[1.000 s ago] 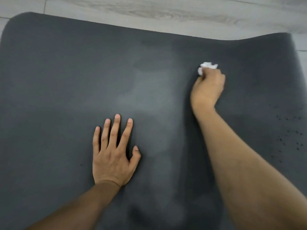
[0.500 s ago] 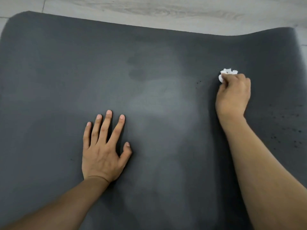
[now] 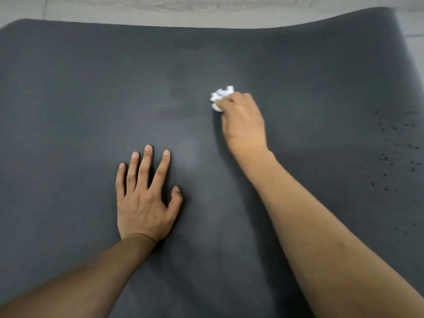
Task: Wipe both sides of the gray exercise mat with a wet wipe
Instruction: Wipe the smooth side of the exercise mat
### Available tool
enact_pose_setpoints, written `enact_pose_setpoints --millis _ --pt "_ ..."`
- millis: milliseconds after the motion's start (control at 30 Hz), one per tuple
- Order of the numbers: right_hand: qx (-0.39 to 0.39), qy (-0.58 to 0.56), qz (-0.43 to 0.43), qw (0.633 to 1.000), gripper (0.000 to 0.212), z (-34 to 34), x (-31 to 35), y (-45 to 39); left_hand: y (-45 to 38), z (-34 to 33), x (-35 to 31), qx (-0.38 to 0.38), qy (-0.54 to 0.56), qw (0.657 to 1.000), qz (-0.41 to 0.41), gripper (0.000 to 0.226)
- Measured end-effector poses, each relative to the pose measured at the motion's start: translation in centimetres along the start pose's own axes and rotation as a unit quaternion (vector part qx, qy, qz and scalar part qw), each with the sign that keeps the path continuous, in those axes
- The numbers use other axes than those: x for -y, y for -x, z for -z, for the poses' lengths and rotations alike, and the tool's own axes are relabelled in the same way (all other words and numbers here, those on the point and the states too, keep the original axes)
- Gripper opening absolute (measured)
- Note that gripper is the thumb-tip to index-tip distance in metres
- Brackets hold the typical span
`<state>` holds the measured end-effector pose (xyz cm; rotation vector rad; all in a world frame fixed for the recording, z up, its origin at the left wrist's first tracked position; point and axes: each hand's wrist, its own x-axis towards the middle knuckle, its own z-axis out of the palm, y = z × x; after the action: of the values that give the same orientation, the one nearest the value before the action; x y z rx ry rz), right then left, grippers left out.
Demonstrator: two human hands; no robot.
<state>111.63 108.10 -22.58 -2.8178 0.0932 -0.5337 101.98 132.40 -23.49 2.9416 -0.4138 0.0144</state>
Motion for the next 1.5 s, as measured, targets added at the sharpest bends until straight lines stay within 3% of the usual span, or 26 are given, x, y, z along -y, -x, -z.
enact_pose_setpoints --millis 100,167,233,300,400,500,567,733,967,1100,1167,1200,1333,1500 --pt "0.007 0.084 -0.208 0.974 0.036 4.2 -9.2 1.5 0.0 0.0 0.0 -0.002 -0.002 1.0 0.0 0.07" --pt "-0.014 0.096 -0.291 0.952 0.039 4.6 -9.8 2.1 -0.1 -0.2 0.0 -0.004 -0.004 1.0 -0.001 0.07" --pt "-0.061 0.045 -0.279 0.957 0.038 2.6 -5.9 2.1 -0.1 -0.2 0.0 -0.004 -0.006 1.0 0.0 0.071" --pt "-0.085 -0.05 -0.172 0.98 0.031 -0.2 0.1 2.2 0.0 -0.2 0.1 -0.004 -0.001 1.0 -0.002 0.071" --pt "0.006 -0.098 -0.022 0.995 0.038 -2.0 9.2 3.8 0.1 -0.4 0.3 -0.007 0.001 1.0 -0.007 0.071" --pt "0.042 -0.099 0.039 0.993 0.031 -1.4 8.6 3.7 0.1 -0.3 0.3 -0.003 0.003 1.0 -0.005 0.071" --pt "0.017 -0.05 0.023 0.998 0.03 -0.3 3.3 3.5 0.1 -0.3 0.2 -0.002 0.005 1.0 -0.002 0.071" --pt "-0.06 0.044 -0.21 0.975 0.031 5.4 -9.9 6.6 0.0 0.0 0.1 0.003 0.001 1.0 0.001 0.072" --pt "-0.121 -0.018 -0.236 0.964 0.03 4.6 -10.5 7.5 0.2 -0.1 0.0 -0.026 0.009 0.999 -0.018 0.059" --pt "-0.146 -0.021 -0.244 0.959 0.023 4.5 -10.5 7.3 1.2 0.5 -0.8 -0.08 -0.049 0.987 -0.128 0.027" --pt "-0.151 -0.017 -0.234 0.96 0.022 4.5 -10.8 7.2 1.7 1.7 -1.8 -0.06 -0.046 0.986 -0.149 0.023" --pt "-0.148 -0.015 -0.232 0.961 0.022 4.5 -10.9 7.3 2.5 2.2 -2.5 -0.033 -0.037 0.991 -0.125 0.029" --pt "-0.14 -0.018 -0.23 0.963 0.023 4.5 -11.2 7.4 9.6 2.6 -4.9 0.109 -0.019 0.994 -0.021 0.098" --pt "-0.139 0.003 -0.215 0.967 0.027 4.3 -11.6 7.4 11.7 0.7 -4.7 0.102 -0.03 0.994 -0.017 0.11"
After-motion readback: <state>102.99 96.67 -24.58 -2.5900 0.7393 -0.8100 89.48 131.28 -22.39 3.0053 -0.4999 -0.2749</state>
